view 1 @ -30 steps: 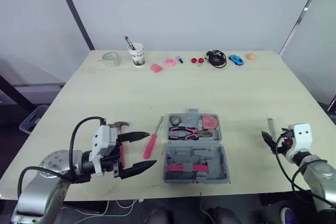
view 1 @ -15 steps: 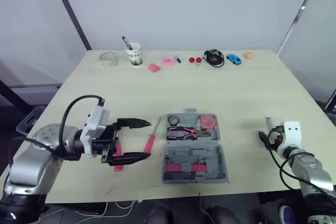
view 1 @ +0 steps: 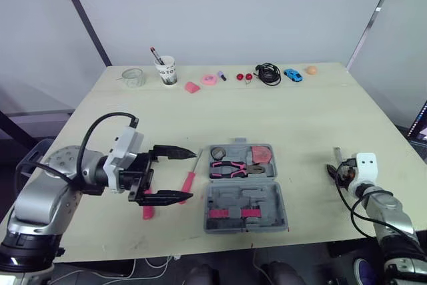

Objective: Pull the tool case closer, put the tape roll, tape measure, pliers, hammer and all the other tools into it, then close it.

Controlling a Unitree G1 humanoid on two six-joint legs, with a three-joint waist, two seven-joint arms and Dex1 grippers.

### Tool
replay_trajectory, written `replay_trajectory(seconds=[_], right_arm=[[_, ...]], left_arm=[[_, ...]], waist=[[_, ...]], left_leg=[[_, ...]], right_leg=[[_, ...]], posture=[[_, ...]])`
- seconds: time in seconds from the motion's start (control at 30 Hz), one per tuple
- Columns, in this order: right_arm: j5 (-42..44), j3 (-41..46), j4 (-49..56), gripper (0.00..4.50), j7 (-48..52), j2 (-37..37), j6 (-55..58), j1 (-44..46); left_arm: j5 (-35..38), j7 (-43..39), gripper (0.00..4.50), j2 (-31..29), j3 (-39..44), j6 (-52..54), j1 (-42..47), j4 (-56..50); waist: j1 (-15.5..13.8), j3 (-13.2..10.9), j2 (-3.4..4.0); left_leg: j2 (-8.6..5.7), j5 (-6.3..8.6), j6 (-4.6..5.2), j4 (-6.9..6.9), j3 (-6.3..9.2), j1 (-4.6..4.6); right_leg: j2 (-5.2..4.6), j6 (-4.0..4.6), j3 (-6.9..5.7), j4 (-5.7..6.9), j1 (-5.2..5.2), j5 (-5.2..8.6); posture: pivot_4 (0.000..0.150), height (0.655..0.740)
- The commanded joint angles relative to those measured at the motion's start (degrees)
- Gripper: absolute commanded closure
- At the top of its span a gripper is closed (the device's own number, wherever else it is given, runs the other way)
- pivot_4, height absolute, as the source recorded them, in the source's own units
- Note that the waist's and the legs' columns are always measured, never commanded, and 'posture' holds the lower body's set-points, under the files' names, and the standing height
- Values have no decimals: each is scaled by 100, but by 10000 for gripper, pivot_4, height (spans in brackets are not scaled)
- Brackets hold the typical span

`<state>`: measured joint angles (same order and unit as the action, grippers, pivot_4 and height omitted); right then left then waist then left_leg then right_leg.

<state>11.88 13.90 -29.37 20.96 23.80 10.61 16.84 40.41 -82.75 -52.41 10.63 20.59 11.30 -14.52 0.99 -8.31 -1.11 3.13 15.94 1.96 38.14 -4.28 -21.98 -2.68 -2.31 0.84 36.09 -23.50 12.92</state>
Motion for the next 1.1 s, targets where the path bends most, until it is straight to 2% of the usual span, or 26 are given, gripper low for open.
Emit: replay_trajectory(seconds=[0.03,0.07,0.13,0.17,0.2,0.23,0.27,0.47,0.7,0.97,1.1], right_arm=[[63,97,-72,18043,4,-1,-89,82],[96,123,-89,19361,-8,-21,-79,87],[100,138,-185,28907,-18,-21,-96,117],[67,133,-247,31412,-48,-8,-133,135],[78,155,-293,37870,-76,-14,-137,157],[94,177,-335,42206,-99,-21,-140,179],[93,183,-356,44351,-115,-23,-149,186],[-24,78,-358,44351,-83,1,-250,140],[-129,-75,190,44351,95,63,-270,-28],[104,-421,2264,44351,1018,425,63,-680],[140,-789,3126,44351,1633,844,345,-830]], left_arm=[[5,-44,0,-87,37,15,97,-2],[9,-29,0,-80,44,23,98,-6],[6,7,0,-58,37,39,85,-31],[-7,17,0,-46,24,32,69,-47],[-15,27,0,-35,13,31,55,-60],[-18,38,0,-24,6,31,45,-70],[-16,45,0,-16,9,31,25,-85],[-32,33,0,3,27,-8,-8,-39],[-58,8,0,41,34,-81,13,72],[-186,69,0,187,43,-238,8,283],[-293,68,0,225,99,-383,-11,496]], waist=[[-5,0,0],[-7,0,0],[-10,0,-1],[-10,0,-1],[-10,1,-1],[-9,1,-2],[-11,1,-2],[-13,2,-3],[-9,1,-3],[-14,-2,4],[-18,-1,2]], left_leg=[[0,0,0,0,0,0],[-1,0,0,0,-3,0],[-3,0,0,0,-3,-1],[-3,0,0,1,-3,-1],[-3,0,0,2,-3,-1],[-3,0,0,4,-4,-1],[-3,0,0,5,-5,0],[-3,0,0,5,-8,-1],[-3,0,0,5,-12,-1],[-2,0,0,5,-7,1],[-1,0,0,6,-4,1]], right_leg=[[0,0,1,0,0,0],[0,-1,4,0,0,-1],[0,-1,8,0,0,-1],[0,-2,8,0,0,-1],[0,-2,9,0,0,-1],[0,-3,10,1,0,-2],[0,-3,10,2,0,-2],[0,-4,10,2,0,-2],[1,-4,10,2,0,-2],[1,-5,15,9,-3,-1],[2,-5,12,10,-3,-1]], posture=[[1500,7400],[1500,7400],[1500,7400],[1500,7400],[1500,7400],[1500,7400],[1500,7400],[1500,7400],[1500,7400],[1500,7400],[1500,7400]])
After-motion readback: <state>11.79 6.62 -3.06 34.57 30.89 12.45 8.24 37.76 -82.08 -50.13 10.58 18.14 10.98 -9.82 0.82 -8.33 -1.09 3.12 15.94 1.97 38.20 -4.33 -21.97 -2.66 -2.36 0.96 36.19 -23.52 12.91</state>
